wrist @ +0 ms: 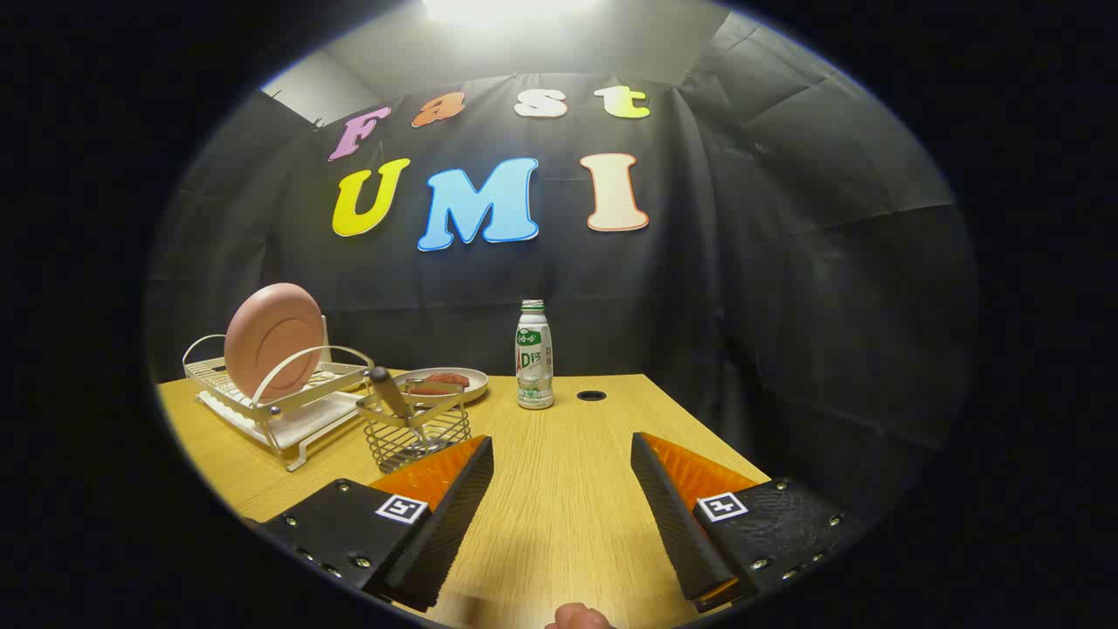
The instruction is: Take the plate from the dish rack, then take the spoon from the basket and place it into the plate.
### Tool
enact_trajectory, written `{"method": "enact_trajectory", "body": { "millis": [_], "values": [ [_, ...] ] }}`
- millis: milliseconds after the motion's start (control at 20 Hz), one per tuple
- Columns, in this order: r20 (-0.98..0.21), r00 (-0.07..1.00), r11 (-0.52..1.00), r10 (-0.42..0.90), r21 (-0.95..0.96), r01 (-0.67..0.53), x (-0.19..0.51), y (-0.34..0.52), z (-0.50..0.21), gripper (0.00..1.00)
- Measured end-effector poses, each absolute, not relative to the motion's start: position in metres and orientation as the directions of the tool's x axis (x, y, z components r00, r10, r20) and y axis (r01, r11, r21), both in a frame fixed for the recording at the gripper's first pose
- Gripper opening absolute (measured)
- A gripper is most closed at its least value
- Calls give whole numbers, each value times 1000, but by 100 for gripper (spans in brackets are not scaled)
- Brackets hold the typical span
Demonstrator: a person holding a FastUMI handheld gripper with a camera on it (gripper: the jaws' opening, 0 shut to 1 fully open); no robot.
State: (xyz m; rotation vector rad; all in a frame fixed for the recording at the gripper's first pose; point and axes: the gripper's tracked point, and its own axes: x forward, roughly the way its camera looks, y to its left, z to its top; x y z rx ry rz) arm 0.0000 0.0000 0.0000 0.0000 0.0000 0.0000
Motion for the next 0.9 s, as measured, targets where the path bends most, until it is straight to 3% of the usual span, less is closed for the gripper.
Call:
{"method": "enact_trajectory", "body": {
  "millis": [250, 600, 900],
  "values": [
    [35, 999, 999, -28, 19, 27, 23, -7, 39, 97],
    [64, 998, 1000, -12, -25, 13, -27, 26, 138, 96],
    [35, 999, 999, -19, -38, 20, -61, 83, 183, 96]
  ]
}}
